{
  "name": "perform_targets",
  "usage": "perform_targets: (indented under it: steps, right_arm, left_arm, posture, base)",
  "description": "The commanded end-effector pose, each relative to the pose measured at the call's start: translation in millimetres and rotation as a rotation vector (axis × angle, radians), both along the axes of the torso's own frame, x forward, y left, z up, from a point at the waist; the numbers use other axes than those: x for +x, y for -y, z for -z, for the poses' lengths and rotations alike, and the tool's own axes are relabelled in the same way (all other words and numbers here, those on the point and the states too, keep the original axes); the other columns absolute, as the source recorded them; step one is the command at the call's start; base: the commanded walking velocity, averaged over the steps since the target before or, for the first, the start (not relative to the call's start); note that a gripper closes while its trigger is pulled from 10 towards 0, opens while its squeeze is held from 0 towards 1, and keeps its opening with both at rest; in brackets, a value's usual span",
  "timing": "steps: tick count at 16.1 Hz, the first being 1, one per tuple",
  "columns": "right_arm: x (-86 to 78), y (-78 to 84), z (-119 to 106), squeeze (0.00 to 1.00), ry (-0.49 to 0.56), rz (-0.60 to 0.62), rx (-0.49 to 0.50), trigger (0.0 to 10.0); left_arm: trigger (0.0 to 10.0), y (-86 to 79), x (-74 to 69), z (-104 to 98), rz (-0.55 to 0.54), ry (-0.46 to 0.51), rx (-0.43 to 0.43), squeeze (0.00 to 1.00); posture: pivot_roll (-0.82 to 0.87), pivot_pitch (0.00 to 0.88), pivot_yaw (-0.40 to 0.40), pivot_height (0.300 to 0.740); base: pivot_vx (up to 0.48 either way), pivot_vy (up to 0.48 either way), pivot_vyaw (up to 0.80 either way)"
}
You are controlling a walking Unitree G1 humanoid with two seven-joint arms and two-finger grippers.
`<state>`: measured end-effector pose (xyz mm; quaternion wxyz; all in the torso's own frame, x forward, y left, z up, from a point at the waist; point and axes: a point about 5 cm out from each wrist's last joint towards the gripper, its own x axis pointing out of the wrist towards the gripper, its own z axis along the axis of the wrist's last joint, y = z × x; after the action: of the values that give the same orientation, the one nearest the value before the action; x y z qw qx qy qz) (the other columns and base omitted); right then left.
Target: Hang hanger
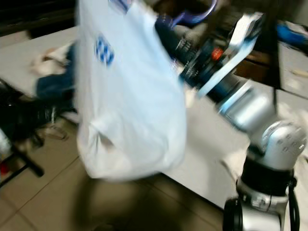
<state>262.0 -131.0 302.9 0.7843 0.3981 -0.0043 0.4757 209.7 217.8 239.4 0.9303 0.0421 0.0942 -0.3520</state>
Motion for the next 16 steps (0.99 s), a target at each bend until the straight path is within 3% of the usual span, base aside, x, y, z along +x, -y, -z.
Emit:
perform_targets:
  steps: [1, 3, 4, 6, 11, 16]
  right_arm:
    - [-9.3, -0.9, 0, 0.0, 0.045, -0.026, -0.014, 10.0]
    - [-13.3, -3.1, 11, 0.0, 0.033, -0.028, -0.065, 10.0]
    - [-15.5, -4.8, 30, 0.0, -0.002, -0.008, -0.162, 10.0]
    - [-16.0, -5.2, 51, 0.0, -0.036, 0.018, -0.255, 10.0]
    - [-10.1, -6.2, 75, 0.0, -0.046, 0.111, -0.337, 10.0]
    - [2.4, -9.7, 89, 0.0, -0.028, 0.214, -0.401, 10.0]
  left_arm:
    - [10.0, 13.2, -9.1, 0, 0.103, -0.028, 0.009, 0.0]
    - [10.0, 15.6, -10.9, 3, 0.111, -0.038, 0.007, 0.0]
    - [10.0, 16.4, -9.9, 3, 0.106, -0.03, 0.002, 0.0]
    - [10.0, 15.1, -10.7, 0, 0.114, -0.026, 0.001, 0.0]
    - [10.0, 15.0, -10.0, 1, 0.104, -0.035, 0.004, 0.0]
    - [10.0, 7.6, 4.1, 2, -0.015, 0.003, 0.003, 0.0]
  posture:
    - [0.13, 0.0, -0.057, 0.74]
    - [0.13, 0.0, -0.06, 0.74]
    - [0.13, 0.0, -0.061, 0.74]
    - [0.13, 0.0, -0.062, 0.74]
    - [0.14, 0.0, -0.06, 0.74]
    - [0.15, 0.0, -0.059, 0.74]
  base:
    - [0.0, 0.0, 0.8]
    - [0.0, 0.0, 0.8]
    - [0.0, 0.0, 0.8]
    - [0.0, 0.0, 0.8]
    - [0.0, 0.0, 0.8]
    - [0.0, 0.0, 0.8]
